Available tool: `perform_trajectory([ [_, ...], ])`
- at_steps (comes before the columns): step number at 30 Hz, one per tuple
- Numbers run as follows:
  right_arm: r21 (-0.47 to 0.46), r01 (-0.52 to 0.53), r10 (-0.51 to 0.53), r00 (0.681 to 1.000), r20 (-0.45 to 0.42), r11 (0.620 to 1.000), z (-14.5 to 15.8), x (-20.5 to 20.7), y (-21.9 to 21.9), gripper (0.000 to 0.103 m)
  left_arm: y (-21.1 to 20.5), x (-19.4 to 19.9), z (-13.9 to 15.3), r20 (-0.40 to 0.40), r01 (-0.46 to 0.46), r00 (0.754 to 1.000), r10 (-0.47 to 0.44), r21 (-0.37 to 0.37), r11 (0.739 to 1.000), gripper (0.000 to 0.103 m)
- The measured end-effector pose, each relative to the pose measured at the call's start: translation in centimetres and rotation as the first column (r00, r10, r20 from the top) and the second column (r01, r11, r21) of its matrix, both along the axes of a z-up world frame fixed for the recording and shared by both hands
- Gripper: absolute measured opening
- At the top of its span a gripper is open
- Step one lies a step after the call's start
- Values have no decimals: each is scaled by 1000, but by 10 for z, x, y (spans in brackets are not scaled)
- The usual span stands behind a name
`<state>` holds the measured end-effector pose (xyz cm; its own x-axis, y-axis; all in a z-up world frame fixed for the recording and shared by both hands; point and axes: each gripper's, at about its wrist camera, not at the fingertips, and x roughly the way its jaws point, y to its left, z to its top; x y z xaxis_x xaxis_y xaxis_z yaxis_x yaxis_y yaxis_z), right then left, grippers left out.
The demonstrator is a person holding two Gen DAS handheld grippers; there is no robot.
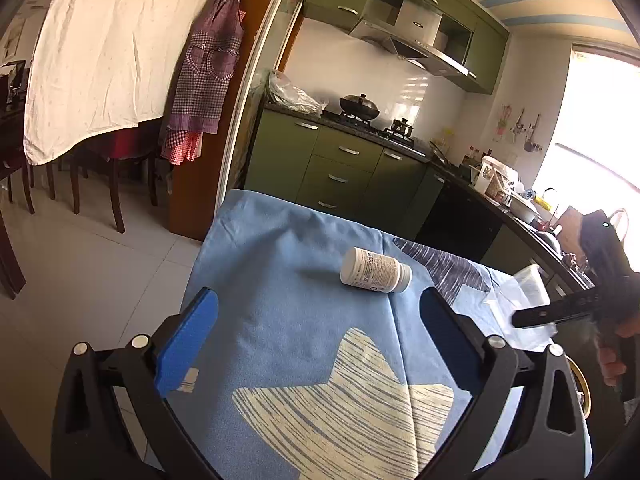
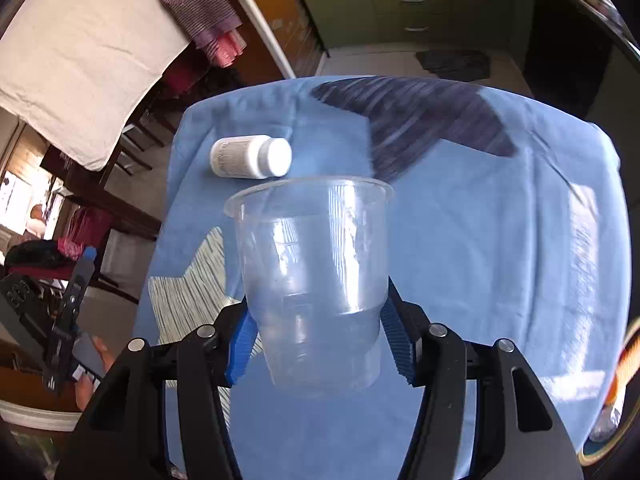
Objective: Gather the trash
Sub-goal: 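Carry the plastic cup over the bin and open the right gripper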
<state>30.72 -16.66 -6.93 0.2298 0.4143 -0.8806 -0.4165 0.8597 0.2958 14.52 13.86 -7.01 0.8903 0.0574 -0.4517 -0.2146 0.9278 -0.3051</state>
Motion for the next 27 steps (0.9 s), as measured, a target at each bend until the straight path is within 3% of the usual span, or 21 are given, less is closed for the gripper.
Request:
perform_trajectory([
  [3, -13, 138, -138, 990, 33, 990, 19, -16, -90, 57, -3, 2, -1, -9, 8, 1000, -8, 12, 1000, 96],
  [5, -18, 262, -261, 964, 41, 965, 28, -24, -159, 58, -5, 3, -2, -15, 14, 1000, -14, 19, 1000, 96],
  [7, -48, 378, -376, 925, 47, 924, 30, -30, -223, 58, -8, 5, -4, -26, 18, 1000, -17, 30, 999, 96],
  [13, -141, 643, -648, 762, 17, 753, 1, -43, -385, 58, -13, 7, -7, -42, 16, 999, -13, 60, 998, 96],
  [17, -199, 702, -716, 698, -4, 684, -29, -42, -441, 59, -14, 9, -9, -58, 14, 998, -10, 69, 998, 96],
  [22, -257, 711, -737, 675, -10, 655, -57, -37, -461, 61, -18, 12, -11, -73, 21, 997, -15, 89, 996, 96],
  [23, -260, 711, -738, 675, -5, 653, -60, -35, -464, 65, -19, 12, -11, -75, 23, 997, -16, 94, 995, 96],
  [27, -218, 730, -744, 668, 24, 648, -51, -35, -466, 74, -22, 13, -12, -81, 31, 996, -23, 108, 994, 96],
])
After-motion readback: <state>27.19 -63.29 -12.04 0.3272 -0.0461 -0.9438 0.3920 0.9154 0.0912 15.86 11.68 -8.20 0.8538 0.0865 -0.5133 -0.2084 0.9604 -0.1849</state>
